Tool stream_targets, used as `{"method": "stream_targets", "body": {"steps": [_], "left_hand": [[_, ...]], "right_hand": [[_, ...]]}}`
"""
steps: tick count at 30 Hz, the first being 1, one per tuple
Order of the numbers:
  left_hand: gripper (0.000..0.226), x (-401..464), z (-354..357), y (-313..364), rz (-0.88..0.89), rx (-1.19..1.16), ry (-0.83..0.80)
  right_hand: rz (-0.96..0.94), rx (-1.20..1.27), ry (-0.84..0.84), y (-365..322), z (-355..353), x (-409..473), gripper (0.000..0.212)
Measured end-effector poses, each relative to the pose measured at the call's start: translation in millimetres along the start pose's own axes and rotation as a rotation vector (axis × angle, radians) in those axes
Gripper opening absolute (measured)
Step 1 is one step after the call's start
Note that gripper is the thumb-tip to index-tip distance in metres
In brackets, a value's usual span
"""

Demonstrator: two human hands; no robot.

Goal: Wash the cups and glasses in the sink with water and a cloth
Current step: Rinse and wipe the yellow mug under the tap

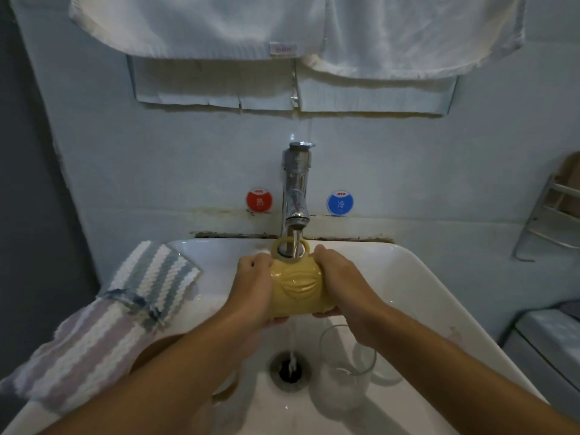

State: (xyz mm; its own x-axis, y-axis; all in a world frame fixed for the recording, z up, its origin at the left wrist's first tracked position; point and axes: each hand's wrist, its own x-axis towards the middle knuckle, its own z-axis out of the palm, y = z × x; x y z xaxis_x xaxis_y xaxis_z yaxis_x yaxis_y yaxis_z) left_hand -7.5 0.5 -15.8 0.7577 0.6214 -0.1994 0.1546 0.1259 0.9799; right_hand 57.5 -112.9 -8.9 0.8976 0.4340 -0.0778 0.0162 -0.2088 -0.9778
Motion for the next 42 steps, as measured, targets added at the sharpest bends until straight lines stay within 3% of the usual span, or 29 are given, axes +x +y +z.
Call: {"method": "stream_targets", "body": {"steps": [4, 7, 10, 14, 21, 26, 34, 42], "left_hand": [[0.030, -2, -2, 2, 0.079, 0.021, 0.030], [0.046, -6, -3, -1, 0.050, 0.074, -0.048], [0.052, -5, -3, -4, 0.009, 0.081, -0.070], [0.044, -4, -2, -2, 0.005, 0.109, -0.088], [0.041, -11, -4, -3, -0.042, 0.049, -0.128], [0.041, -9, -5, -5, 0.003, 0.087, -0.153], [0.033, -9, -2, -5, -0.024, 0.041, -0.151], [0.035, -9, -1, -7, 0.007, 0.104, -0.184]], "right_hand": [[0.066, 0.073, -0.086, 4, 2, -4, 0.038], [0.065, 0.043, -0.116, 7, 2, -4, 0.053], [0.065, 0.071, -0.096, 8, 3, -5, 0.046], [0.047, 0.073, -0.062, 7, 3, -4, 0.028], [0.045, 0.030, -0.050, 5, 0, -5, 0.020], [0.033, -0.072, -0.095, 4, -2, -7, 0.037], [0.080, -0.041, -0.007, 0, -6, -6, 0.016], [0.085, -0.053, -0.048, 1, -6, -5, 0.027]]}}
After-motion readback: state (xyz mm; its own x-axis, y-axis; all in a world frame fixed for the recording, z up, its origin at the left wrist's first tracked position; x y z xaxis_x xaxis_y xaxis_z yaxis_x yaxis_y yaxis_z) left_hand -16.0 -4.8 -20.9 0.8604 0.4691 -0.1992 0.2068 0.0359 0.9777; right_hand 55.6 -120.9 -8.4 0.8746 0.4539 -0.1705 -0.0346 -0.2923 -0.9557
